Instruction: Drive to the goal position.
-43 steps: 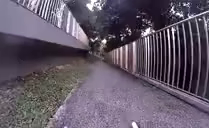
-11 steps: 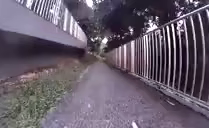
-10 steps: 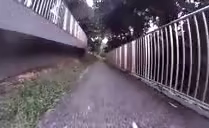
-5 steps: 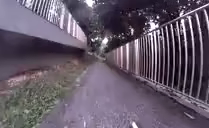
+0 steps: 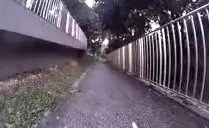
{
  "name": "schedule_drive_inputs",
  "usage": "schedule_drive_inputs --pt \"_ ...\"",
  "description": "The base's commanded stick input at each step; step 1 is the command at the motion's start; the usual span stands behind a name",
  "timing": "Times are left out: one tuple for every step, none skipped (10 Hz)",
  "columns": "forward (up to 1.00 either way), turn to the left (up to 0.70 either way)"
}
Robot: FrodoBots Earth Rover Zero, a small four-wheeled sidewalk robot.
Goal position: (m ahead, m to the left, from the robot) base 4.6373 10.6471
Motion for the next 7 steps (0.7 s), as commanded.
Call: schedule_drive_inputs --pt "0.7 0.0" --pt "0.7 0.0" --pt "0.7 0.0" --pt "0.7 0.0" --pt "0.7 0.0" --pt "0.7 0.0" --pt "0.7 0.0"
